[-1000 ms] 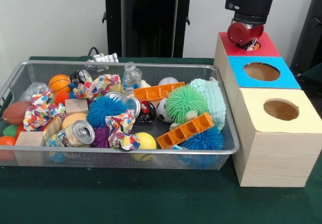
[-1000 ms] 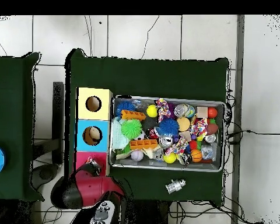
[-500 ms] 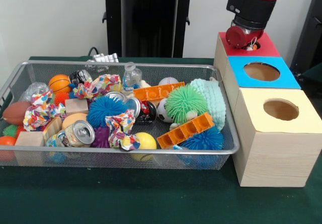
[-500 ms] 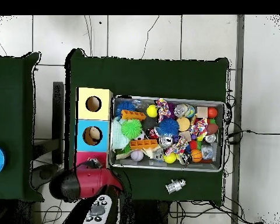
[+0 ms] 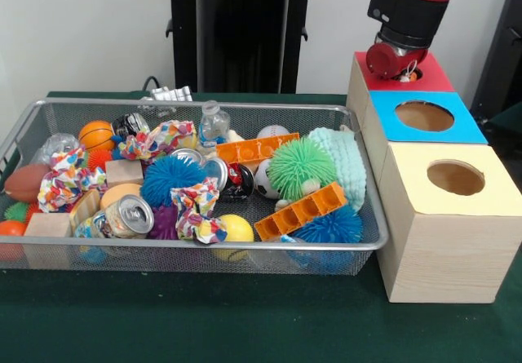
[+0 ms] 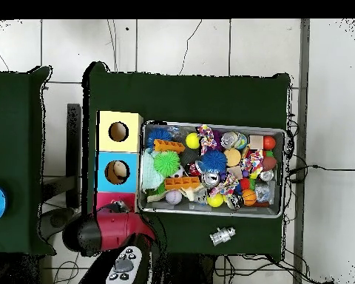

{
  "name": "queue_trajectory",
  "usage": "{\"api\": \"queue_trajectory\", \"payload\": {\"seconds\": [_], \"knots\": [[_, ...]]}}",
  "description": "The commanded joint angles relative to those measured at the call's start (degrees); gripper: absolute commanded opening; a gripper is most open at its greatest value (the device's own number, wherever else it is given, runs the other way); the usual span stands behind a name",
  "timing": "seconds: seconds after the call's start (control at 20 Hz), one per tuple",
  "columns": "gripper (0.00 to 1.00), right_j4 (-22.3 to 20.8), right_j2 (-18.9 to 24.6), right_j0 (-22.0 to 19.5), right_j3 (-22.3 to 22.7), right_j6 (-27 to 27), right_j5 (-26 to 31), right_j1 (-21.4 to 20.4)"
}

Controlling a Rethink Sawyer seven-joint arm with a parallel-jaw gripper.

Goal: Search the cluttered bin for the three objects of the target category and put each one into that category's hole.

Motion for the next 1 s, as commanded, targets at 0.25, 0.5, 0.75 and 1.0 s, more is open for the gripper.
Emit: {"api": "queue_trajectory", "payload": {"seconds": [0.25,0.5,0.75,1.0], "knots": [[0.0,3.88,3.56,-1.61,-2.9,14.68,8.56,-3.04],[0.0,4.79,3.19,-0.68,-3.42,15.62,11.64,-4.98],[0.0,4.73,1.88,0.64,-4.38,16.06,15.02,-6.43],[0.0,4.3,1.14,1.02,-4.53,16.06,17.21,-8.11]]}}
